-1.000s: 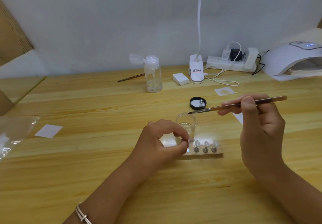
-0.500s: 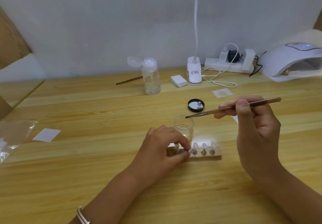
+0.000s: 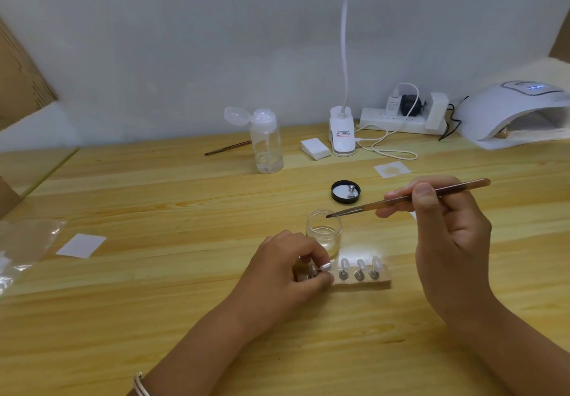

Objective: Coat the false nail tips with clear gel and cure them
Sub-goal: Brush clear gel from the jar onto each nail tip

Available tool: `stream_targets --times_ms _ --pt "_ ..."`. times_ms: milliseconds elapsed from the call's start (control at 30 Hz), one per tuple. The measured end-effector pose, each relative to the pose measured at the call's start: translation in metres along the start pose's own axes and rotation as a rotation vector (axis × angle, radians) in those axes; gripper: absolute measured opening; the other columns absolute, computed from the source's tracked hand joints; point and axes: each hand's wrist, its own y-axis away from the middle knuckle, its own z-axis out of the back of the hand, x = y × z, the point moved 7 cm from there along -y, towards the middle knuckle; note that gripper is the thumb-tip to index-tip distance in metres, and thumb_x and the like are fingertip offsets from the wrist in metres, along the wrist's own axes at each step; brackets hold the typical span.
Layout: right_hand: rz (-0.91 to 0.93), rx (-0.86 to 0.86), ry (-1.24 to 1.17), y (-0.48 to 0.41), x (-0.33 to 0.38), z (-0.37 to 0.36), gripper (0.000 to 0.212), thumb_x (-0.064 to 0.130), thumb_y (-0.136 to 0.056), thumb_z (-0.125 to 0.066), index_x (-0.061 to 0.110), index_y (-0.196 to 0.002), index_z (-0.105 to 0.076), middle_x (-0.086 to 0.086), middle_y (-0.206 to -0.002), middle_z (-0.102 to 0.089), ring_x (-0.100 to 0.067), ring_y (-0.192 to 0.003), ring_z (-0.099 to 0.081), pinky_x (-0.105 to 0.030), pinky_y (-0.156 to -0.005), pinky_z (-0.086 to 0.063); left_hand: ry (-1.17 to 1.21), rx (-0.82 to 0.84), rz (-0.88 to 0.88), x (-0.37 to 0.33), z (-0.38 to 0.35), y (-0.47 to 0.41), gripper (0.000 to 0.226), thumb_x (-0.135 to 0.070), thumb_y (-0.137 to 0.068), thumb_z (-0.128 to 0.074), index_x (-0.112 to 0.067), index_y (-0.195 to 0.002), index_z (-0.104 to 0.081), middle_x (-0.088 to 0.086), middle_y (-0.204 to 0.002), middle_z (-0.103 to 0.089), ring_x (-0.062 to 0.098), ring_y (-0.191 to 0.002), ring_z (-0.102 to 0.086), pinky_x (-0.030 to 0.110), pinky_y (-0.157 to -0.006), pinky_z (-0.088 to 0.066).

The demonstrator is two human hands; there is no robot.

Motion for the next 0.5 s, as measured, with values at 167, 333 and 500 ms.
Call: stream_targets --times_ms 167,333,500 --pt "0.009 0.013 0.016 0.0004 -0.0003 -0.0005 0.022 0.036 -0.100 -0.047 0.021 -0.092 -0.060 0.006 -0.084 -0.073 -0.018 -0.079 -0.072 -0.039 -0.095 -0.049 -0.051 0.021 0.006 -0.0019 0.0003 0.0003 0.021 -0.040 -0.072 -0.078 -0.032 -0.087 -0.067 -0.016 -0.086 -0.063 0.005 -0.090 -0.053 0.026 -0.080 -0.044" --pt "-0.012 0.002 0.011 -0.0005 -0.0019 0.0005 0.026 0.038 -0.099 -0.047 0.016 -0.093 -0.060 0.006 -0.083 -0.073 -0.016 -0.079 -0.072 -0.026 -0.088 -0.051 -0.053 0.044 0.025 -0.0016 0.0029 -0.0002 0.018 -0.033 -0.072 -0.080 -0.030 -0.085 -0.069 -0.014 -0.085 -0.062 0.007 -0.089 -0.052 0.032 -0.078 -0.047" --pt "-0.018 0.001 0.020 -0.0006 -0.0006 0.0007 0.025 0.038 -0.098 -0.047 0.017 -0.092 -0.060 0.004 -0.083 -0.073 -0.018 -0.079 -0.072 -0.032 -0.088 -0.050 -0.046 0.114 0.075 0.0033 0.0072 0.0009 0.017 -0.038 -0.067 -0.074 -0.032 -0.080 -0.065 -0.013 -0.083 -0.061 0.007 -0.088 -0.052 0.035 -0.077 -0.049"
